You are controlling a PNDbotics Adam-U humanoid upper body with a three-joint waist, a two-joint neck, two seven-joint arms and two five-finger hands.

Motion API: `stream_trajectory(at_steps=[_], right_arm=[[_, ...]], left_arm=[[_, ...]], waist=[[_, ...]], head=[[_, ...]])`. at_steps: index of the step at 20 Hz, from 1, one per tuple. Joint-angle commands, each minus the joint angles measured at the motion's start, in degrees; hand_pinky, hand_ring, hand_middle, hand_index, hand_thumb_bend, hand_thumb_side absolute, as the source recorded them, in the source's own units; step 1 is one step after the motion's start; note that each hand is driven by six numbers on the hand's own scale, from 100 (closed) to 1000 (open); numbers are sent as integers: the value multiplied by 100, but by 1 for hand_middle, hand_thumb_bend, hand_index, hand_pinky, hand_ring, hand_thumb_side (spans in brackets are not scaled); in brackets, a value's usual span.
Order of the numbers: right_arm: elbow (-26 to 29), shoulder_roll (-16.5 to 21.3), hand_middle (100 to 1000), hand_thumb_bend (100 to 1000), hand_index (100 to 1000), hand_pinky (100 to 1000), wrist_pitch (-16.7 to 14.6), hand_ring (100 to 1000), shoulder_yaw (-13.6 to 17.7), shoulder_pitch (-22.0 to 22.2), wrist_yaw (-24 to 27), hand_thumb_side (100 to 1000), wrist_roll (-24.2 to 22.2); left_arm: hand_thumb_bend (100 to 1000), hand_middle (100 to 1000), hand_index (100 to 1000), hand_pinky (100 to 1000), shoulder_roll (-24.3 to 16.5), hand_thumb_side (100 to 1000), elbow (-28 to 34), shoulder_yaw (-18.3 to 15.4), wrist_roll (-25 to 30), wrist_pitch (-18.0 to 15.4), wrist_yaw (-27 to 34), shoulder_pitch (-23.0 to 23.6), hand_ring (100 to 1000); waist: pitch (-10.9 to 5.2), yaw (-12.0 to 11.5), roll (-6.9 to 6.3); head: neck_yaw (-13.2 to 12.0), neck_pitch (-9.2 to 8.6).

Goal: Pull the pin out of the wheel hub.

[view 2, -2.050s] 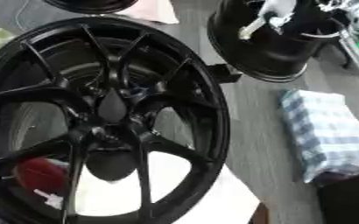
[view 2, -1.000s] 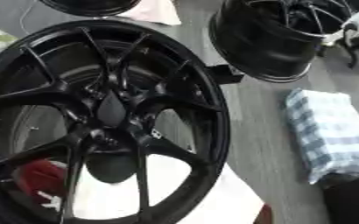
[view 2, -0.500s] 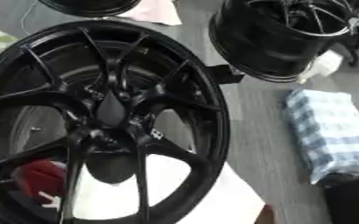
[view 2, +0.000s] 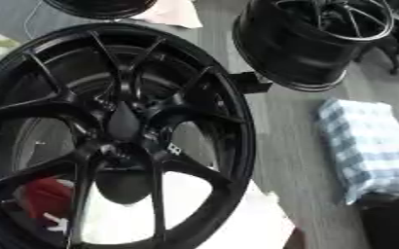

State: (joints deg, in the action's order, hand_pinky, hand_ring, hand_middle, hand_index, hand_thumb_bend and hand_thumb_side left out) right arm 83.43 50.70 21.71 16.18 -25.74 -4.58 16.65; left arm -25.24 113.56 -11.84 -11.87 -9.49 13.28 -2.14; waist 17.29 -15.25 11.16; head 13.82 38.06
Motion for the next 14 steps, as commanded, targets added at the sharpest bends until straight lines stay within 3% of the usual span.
stream_trajectory(at_steps=[1,5,11,14], right_arm=[[413,168,522,381,653,677,-199,633,-252,-302,251,125,192],[1000,117,508,411,638,687,-561,617,-643,-471,614,100,133],[1921,-17,497,446,628,672,-1130,604,-942,-434,1183,100,68],[2103,-91,495,408,626,667,-1284,601,-1040,-431,1453,100,97]], left_arm=[[100,584,779,894,-103,791,104,-1,43,-17,30,-57,629],[100,583,778,894,-106,789,104,3,57,-25,31,-71,627],[100,583,778,893,-113,787,104,10,71,-46,50,-94,627],[100,582,776,893,-119,786,104,15,79,-64,59,-106,628]], waist=[[-113,20,-54],[-104,8,-48],[-101,-23,-55],[-102,-41,-60]], head=[[29,-104],[38,-113],[64,-137],[79,-141]])
